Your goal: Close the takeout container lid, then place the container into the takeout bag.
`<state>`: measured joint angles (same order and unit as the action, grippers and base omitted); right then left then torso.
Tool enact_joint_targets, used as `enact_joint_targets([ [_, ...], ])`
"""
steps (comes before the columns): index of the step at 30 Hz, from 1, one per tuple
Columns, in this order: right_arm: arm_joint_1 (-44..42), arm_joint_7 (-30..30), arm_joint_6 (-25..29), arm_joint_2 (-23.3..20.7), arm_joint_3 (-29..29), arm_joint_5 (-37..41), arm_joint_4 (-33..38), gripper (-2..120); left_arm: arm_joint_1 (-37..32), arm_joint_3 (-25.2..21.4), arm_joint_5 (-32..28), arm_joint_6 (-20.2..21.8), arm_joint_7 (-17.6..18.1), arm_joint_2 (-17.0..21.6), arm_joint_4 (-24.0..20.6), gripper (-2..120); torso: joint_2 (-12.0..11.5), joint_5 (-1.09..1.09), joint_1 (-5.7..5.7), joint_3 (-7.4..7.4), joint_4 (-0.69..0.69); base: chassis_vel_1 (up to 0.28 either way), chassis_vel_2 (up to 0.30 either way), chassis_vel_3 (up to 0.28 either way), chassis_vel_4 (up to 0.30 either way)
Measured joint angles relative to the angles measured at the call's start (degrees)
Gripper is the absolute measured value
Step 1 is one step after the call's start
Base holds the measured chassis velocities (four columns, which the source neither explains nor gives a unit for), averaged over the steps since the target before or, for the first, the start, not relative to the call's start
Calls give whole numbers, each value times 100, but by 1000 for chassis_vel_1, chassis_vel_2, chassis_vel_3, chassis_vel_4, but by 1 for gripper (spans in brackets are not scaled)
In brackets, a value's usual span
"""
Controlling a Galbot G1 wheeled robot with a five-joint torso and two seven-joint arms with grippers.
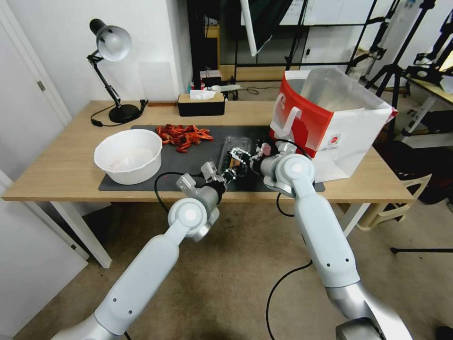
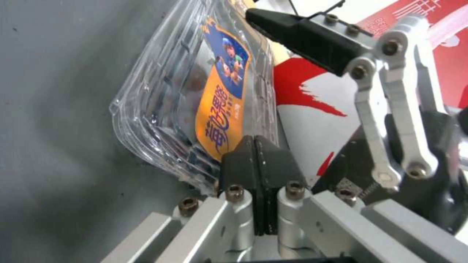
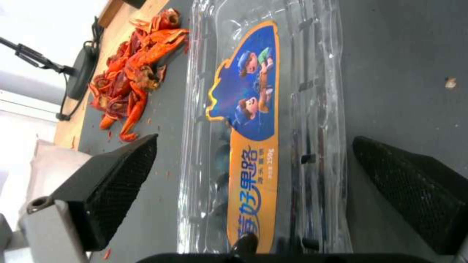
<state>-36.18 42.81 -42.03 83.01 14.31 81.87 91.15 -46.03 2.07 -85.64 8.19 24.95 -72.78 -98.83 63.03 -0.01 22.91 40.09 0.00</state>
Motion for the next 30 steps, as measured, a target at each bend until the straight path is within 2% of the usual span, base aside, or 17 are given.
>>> enact_joint_targets([
  [4,99,136,5,5,-48,107,-139,95,-13,-25,-5,-2,0,19,-33,0,2,-1,-2,-2,0,0,0,0,0],
  [11,115,243,10,-10,-46,195,-201,75,-34,-41,-16,-2,4,30,-72,0,2,-1,-3,-1,-4,0,0,0,0],
  [12,106,247,11,-14,-46,194,-201,68,-35,-42,-16,-2,5,31,-72,0,2,-1,-2,0,-4,0,0,0,0],
  [14,99,252,11,-18,-46,189,-200,65,-36,-42,-16,-2,7,32,-73,0,1,0,-2,0,-4,0,0,0,0],
  [19,82,270,12,-33,-47,163,-177,45,-38,-51,-18,-2,9,53,-101,0,-2,1,3,4,-3,0,0,0,0],
  [20,82,270,12,-33,-47,163,-177,45,-38,-51,-18,-2,9,53,-101,0,-2,1,3,4,-3,0,0,0,0],
  [22,78,275,11,-40,-49,156,-174,33,-41,-65,-20,-4,9,65,-103,0,-4,3,5,5,1,0,0,0,0],
  [23,78,275,11,-40,-49,156,-174,33,-41,-65,-20,-4,9,65,-103,0,-4,3,5,5,1,0,0,0,0],
  [25,76,274,11,-45,-55,158,-175,23,-48,-76,-21,-11,9,73,-110,0,-4,3,5,5,6,0,0,0,0],
  [30,64,252,9,-59,-58,147,-149,9,-73,-109,-21,-41,9,97,-150,0,-4,2,4,4,3,0,0,0,0],
])
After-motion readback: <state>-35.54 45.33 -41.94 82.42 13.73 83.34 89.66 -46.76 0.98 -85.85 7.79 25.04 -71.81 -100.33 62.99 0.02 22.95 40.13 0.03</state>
